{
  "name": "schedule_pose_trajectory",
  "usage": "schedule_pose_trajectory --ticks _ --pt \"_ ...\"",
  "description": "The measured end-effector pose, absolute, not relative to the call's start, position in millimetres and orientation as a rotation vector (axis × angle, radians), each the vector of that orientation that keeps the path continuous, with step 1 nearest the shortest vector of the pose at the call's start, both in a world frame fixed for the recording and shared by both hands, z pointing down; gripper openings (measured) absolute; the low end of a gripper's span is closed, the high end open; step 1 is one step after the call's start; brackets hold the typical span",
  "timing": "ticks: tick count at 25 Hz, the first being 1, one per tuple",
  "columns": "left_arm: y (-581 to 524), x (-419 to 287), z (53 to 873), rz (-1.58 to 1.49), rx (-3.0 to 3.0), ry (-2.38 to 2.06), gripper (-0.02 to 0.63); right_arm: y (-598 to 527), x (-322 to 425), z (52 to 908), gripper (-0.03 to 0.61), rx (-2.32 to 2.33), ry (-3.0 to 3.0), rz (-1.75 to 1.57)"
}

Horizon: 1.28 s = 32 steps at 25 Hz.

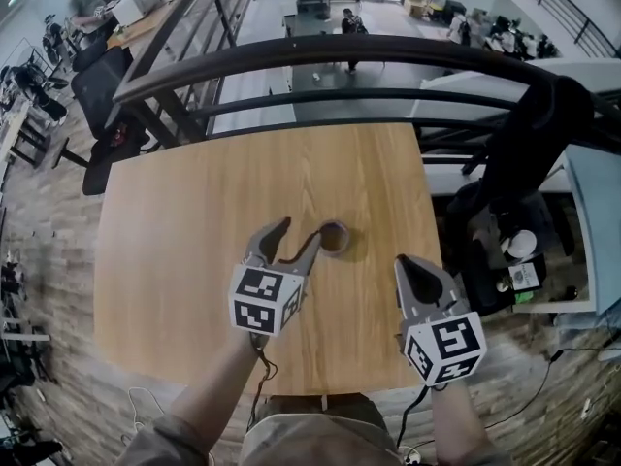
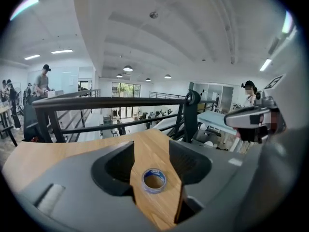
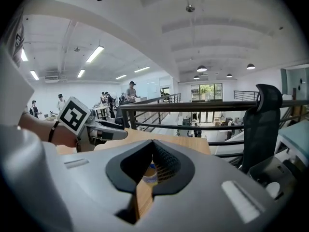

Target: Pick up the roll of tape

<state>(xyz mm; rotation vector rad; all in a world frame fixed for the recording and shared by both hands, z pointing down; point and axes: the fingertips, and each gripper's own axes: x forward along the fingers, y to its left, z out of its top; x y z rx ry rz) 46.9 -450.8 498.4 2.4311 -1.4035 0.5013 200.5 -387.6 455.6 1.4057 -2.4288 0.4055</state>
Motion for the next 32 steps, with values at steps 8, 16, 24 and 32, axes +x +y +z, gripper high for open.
schedule_pose_trajectory --ticks 8,16,24,32 --pt "-482.3 51.8 584.8 0.622 2.339 -1.285 0.224 -414.9 190.9 518.6 0.011 1.357 -2.342 0.477" --pt "-494.6 53.2 670.0 0.777 2.208 -1.159 0.196 -416.9 177.3 559.9 0.011 1.322 -2.290 0.559" --pt "-508.0 56.7 711.6 0.774 2.080 -1.089 0.184 -415.6 184.6 578.5 0.011 1.335 -2.245 0.612" --pt "-507.6 59.2 719.1 0.903 2.100 -1.083 0.080 -415.1 181.9 582.2 0.011 1.321 -2.235 0.607"
